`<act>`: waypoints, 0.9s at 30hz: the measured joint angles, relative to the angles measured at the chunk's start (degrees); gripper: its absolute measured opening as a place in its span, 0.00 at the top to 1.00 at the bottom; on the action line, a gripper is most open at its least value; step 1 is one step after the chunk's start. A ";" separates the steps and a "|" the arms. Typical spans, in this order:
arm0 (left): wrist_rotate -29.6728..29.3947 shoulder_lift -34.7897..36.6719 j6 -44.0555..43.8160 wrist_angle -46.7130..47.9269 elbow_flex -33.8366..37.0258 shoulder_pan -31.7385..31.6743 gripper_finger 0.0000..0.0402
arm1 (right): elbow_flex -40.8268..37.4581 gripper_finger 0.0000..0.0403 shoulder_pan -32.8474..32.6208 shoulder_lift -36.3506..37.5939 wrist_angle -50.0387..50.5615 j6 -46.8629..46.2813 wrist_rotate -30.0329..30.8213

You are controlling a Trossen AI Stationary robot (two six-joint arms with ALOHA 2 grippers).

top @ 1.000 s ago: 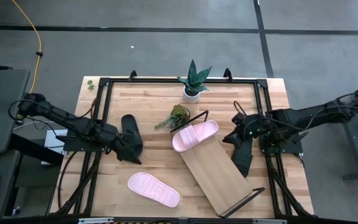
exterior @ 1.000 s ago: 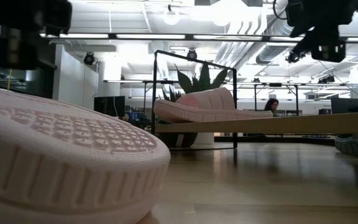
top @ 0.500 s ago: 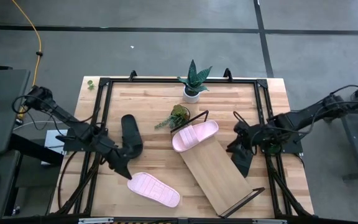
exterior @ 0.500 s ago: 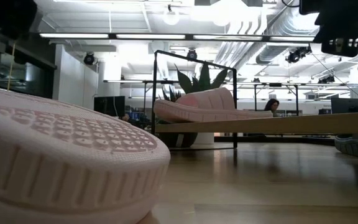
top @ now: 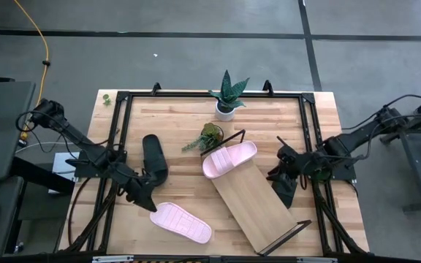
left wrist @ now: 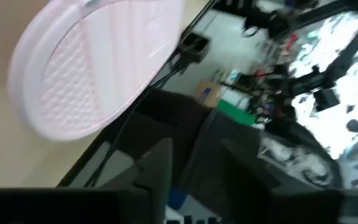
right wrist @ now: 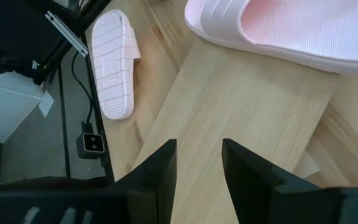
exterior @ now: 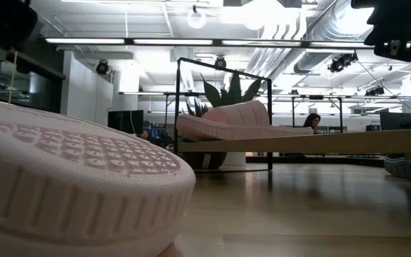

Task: Pick and place slides into the shelf
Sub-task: Put the pink slipper on the shelf

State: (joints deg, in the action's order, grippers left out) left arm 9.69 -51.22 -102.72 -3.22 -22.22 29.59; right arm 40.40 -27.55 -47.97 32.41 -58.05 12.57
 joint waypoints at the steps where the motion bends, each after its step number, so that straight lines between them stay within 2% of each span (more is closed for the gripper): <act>1: 0.14 -0.81 -0.02 -0.16 0.00 0.71 0.63 | 0.00 0.71 -0.38 0.00 -0.01 -0.03 0.81; 5: 0.17 -4.76 -0.12 -0.09 0.00 3.28 0.51 | 0.00 0.71 -1.87 0.00 -0.01 -0.62 3.57; 10: -0.26 -8.35 -1.09 -0.39 0.00 3.44 0.41 | 0.00 0.71 -2.69 0.00 -0.01 -0.62 5.02; 20: 0.46 -10.56 0.77 -0.11 0.00 3.44 0.24 | 0.00 0.71 -2.69 0.00 0.01 -1.35 5.10; 27: 3.12 -10.52 0.96 0.25 0.00 3.47 0.13 | -0.01 0.71 -2.67 0.00 0.37 -1.50 5.17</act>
State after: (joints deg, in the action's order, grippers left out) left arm 12.81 -61.73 -101.77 -2.97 -22.22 33.06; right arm 40.39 -30.22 -47.97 32.79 -59.55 17.74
